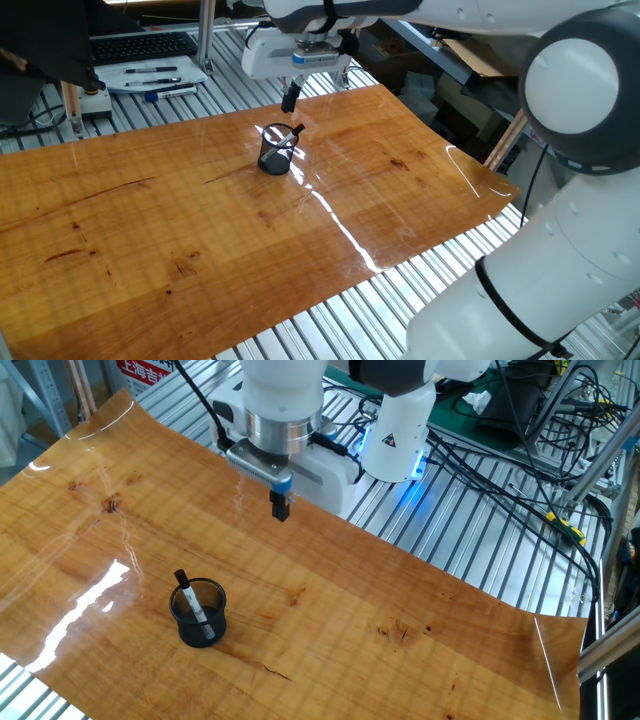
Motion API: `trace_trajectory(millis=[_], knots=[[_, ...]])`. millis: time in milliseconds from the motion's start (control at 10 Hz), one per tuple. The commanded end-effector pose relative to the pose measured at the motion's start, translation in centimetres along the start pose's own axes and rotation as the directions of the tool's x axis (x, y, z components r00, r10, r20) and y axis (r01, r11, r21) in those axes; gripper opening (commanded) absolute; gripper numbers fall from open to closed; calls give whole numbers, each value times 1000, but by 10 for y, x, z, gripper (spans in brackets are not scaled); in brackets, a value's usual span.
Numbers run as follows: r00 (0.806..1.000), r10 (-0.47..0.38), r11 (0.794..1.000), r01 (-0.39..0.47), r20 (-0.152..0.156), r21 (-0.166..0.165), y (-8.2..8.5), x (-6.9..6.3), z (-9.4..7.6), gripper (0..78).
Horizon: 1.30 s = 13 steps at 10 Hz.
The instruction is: Put the pen into the pen holder
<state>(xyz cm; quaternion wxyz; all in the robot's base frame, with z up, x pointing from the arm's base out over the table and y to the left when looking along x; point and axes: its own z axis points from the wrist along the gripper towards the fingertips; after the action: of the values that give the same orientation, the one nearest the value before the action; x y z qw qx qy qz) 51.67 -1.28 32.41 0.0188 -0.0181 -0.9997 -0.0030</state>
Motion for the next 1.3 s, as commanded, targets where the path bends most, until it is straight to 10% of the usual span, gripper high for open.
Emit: trace_trajectory(millis=[100, 1300], knots=[[999, -29, 1000, 28, 35, 12, -2, 3, -2, 11], [999, 37, 999, -37, -17, 19, -3, 12, 6, 11]])
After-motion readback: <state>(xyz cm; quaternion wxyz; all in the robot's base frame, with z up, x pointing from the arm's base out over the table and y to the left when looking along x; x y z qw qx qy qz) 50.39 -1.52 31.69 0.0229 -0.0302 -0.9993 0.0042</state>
